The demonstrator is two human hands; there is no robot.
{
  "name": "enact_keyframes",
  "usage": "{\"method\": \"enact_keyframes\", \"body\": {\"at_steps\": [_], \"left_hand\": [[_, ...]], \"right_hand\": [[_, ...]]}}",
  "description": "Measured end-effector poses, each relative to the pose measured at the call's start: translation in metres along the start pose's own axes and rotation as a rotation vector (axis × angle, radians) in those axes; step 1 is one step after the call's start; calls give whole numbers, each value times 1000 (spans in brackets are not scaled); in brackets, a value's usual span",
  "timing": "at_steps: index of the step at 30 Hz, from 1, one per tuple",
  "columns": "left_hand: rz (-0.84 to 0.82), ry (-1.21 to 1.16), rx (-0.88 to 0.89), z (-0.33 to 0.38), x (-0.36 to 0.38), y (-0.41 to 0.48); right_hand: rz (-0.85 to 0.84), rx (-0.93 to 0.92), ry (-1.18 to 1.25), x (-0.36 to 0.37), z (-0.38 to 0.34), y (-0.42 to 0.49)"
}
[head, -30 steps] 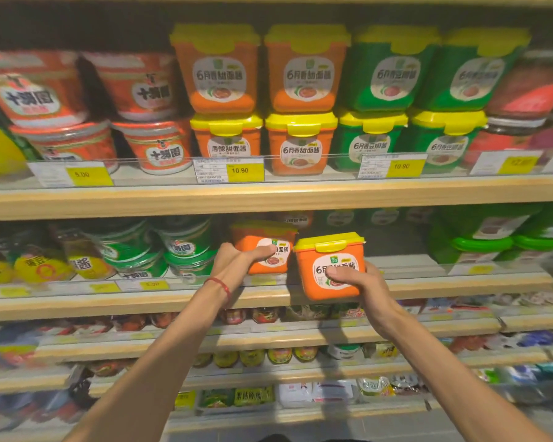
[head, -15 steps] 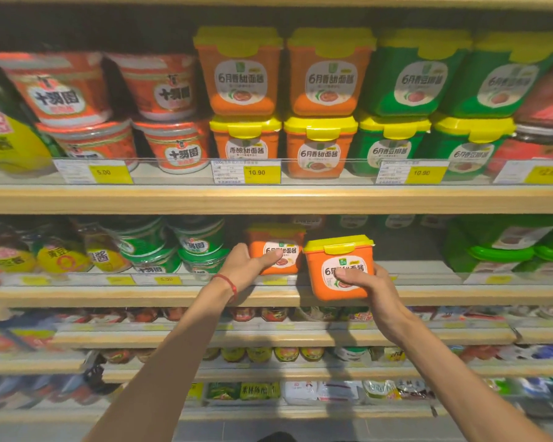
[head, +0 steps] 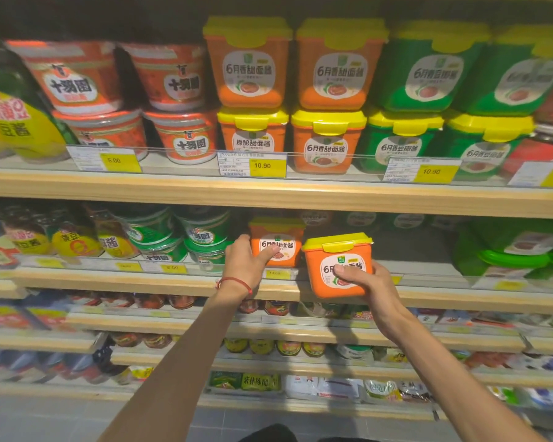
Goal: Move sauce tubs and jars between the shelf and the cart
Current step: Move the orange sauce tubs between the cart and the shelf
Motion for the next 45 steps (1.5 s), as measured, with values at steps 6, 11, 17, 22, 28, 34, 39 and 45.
{"method": "enact_keyframes", "body": {"at_steps": [6,11,17,22,28,34,39,45], "left_hand": [[81,-78,-6,-20,6,-5],[166,-269,-3,-8,-2,-23],[126,-483,127,27,14,-73],[-409,-719,-165,54,76,-93],[-506,-715,75,74,86,-100],[-387,-710,109,79,97,-85],[-227,-645,57,63,103,-63],[14,-317,75,43,93,-40]], "right_hand": [[-10,-8,-10,-3,3,1],[-33,-42,-4,-6,6,-3],[6,-75,135,-12,-2,-12],[-47,-58,176,-18,-9,-15],[-237,-106,-40,-39,-25,-17],[-168,-193,-189,-44,-34,-8],[45,-167,-322,-46,-27,14],[146,-38,-319,-40,-13,32]]}}
Point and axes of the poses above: each hand's wrist, its own y-axis towards the middle knuckle, its own x-axis out of the palm, z = x × y, the point moved 7 cm from there along y, towards the middle knuckle, and after that the axes turned 11 degrees about -y, right-handed, at the moved point
